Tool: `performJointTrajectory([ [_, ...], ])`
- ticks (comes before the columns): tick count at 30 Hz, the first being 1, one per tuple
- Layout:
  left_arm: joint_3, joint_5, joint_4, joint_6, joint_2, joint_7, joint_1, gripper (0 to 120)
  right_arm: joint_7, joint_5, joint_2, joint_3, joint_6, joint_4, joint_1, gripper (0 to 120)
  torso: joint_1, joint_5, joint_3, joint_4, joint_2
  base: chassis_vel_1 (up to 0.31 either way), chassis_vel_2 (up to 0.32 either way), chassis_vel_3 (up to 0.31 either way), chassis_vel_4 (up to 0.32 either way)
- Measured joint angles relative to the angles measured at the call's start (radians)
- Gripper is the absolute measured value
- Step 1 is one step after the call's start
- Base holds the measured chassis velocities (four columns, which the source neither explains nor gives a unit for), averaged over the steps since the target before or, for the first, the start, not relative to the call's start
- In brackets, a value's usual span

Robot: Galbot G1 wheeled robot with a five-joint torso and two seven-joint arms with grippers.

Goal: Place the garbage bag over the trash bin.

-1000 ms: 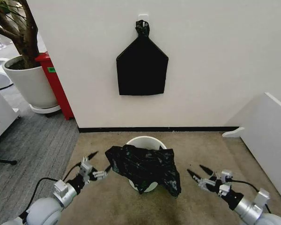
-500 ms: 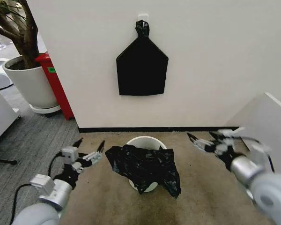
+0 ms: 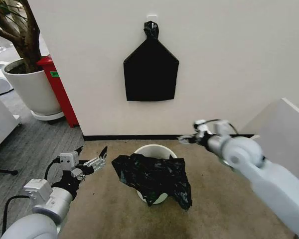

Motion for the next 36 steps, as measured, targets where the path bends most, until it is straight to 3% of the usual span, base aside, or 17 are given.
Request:
performJointTrajectory([
  [5,0.036,0.004,0.012,0.0,0.018,0.003,-0.048,100,0.005,0.133,0.031,-0.267,0.001,-0.186,0.264,100,0.0,-0.0002,0.0,-0.0001,0.0,0.0,0.0,0.0,0.0],
  [6,0.036,0.004,0.012,0.0,0.018,0.003,-0.048,100,0.005,0.133,0.031,-0.267,0.001,-0.186,0.264,100,0.0,-0.0002,0.0,-0.0001,0.0,0.0,0.0,0.0,0.0],
  [9,0.06,0.004,0.021,0.0,0.034,0.006,-0.083,100,0.038,0.269,0.059,-0.426,0.003,-0.284,0.403,100,0.0,0.0,0.0,-0.0002,0.0,0.0,0.0,0.0,0.0],
  [17,0.089,-0.004,0.041,-0.003,0.056,0.012,-0.138,100,0.231,0.55,0.138,-0.629,0.005,-0.386,0.537,100,0.0,0.0001,0.0,-0.0002,0.0,0.0,0.0,0.0,0.0],
  [24,0.113,-0.018,0.058,-0.01,0.063,0.017,-0.178,100,0.392,0.676,0.21,-0.649,0.007,-0.442,0.545,100,0.0,-0.0001,0.0,0.0,0.0,0.0,0.0,0.0,0.0],
  [36,0.167,-0.029,0.083,-0.027,0.072,0.021,-0.25,100,0.428,0.726,0.236,-0.584,0.007,-0.524,0.462,98,0.0,0.0004,0.0,-0.0004,0.0,0.0,0.0,0.0,0.0],
])
